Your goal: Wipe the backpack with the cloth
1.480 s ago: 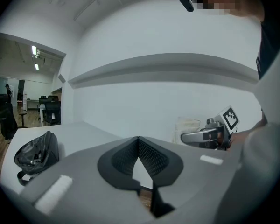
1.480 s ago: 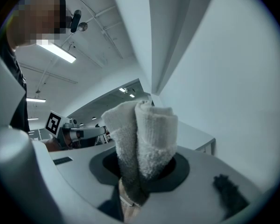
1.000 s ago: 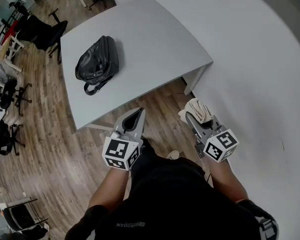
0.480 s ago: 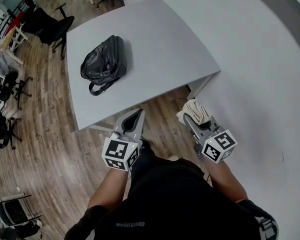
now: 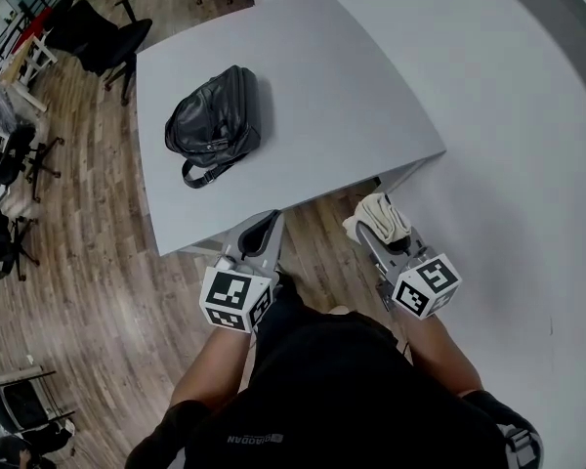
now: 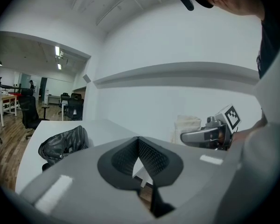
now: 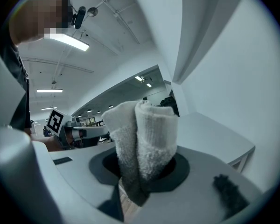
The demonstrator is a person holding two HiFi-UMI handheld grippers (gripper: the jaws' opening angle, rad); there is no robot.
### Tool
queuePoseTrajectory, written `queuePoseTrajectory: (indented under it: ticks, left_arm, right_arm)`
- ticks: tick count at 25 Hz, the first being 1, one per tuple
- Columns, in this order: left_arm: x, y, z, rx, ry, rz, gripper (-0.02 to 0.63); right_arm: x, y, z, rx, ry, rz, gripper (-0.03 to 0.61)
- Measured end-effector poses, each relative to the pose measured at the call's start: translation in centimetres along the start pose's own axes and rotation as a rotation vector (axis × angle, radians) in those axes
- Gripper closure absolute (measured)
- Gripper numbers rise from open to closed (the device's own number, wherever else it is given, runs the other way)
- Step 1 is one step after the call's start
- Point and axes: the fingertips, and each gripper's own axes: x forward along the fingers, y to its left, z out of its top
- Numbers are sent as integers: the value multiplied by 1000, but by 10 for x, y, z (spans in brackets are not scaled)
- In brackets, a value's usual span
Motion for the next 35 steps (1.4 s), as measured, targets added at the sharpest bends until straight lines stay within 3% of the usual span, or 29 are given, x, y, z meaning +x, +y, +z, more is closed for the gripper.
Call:
queuePoseTrajectory:
  ticks: [23, 35]
  left_arm:
    - [-1, 146, -28, -90, 47, 165, 607]
    - [5, 236, -25, -86, 59, 224, 607]
  right_arm:
    - [158, 11, -9, -17, 129, 123, 469]
    - [248, 6, 3, -36, 156, 147, 469]
